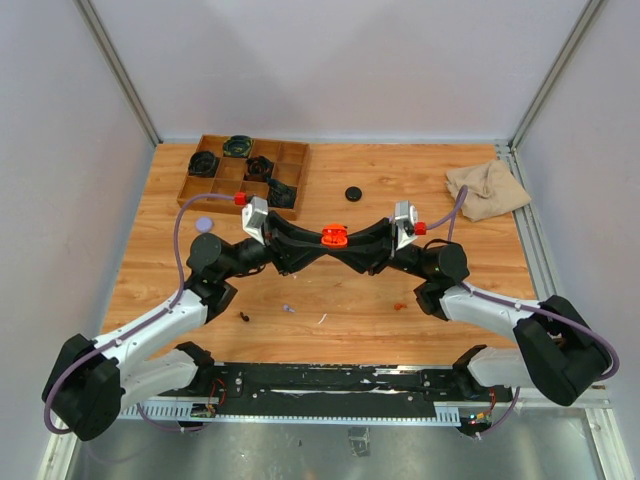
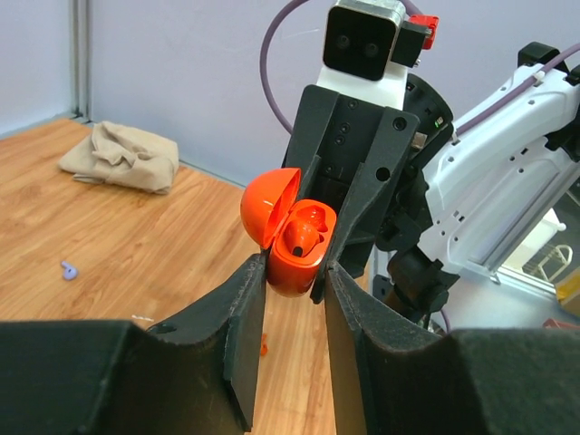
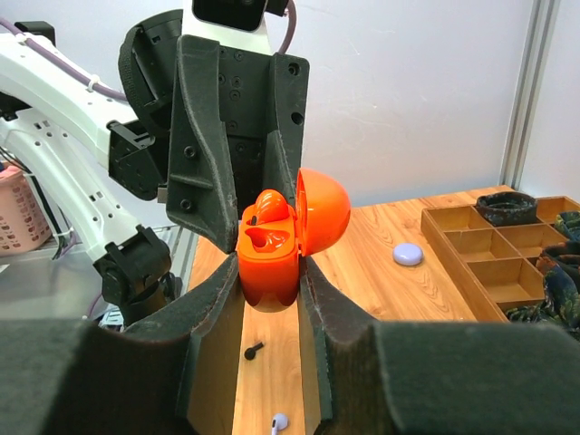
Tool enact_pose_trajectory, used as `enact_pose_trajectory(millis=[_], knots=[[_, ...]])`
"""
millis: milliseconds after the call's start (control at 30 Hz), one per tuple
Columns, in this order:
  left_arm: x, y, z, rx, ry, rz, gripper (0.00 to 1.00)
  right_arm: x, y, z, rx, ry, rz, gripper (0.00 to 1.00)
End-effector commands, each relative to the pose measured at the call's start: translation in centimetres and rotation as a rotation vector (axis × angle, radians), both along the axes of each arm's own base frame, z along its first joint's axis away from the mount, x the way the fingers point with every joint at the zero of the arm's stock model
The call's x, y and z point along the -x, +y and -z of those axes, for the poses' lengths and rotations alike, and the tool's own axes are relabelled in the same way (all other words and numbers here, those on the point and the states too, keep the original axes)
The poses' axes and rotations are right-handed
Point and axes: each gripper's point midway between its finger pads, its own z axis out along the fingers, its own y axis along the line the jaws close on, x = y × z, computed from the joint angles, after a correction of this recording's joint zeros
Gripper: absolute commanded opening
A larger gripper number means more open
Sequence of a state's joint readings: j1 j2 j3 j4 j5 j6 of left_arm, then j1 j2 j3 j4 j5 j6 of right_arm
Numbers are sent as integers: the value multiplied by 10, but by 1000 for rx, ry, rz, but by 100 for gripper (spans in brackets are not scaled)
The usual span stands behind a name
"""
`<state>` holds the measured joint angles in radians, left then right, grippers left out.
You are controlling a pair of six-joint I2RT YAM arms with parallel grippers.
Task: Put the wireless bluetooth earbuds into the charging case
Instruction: Adjust the charging case.
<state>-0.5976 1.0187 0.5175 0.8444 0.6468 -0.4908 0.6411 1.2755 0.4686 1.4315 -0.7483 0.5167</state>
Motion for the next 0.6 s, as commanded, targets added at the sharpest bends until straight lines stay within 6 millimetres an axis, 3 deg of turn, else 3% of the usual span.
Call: enact_pose_trajectory(millis=[0,567], knots=[[7,0,-4,23,-27,36,34,10,2,-28,-62,-80,-40,2],[12,-3,-4,49,-15,80,34,14,9,-28,-49,-70,-94,5]])
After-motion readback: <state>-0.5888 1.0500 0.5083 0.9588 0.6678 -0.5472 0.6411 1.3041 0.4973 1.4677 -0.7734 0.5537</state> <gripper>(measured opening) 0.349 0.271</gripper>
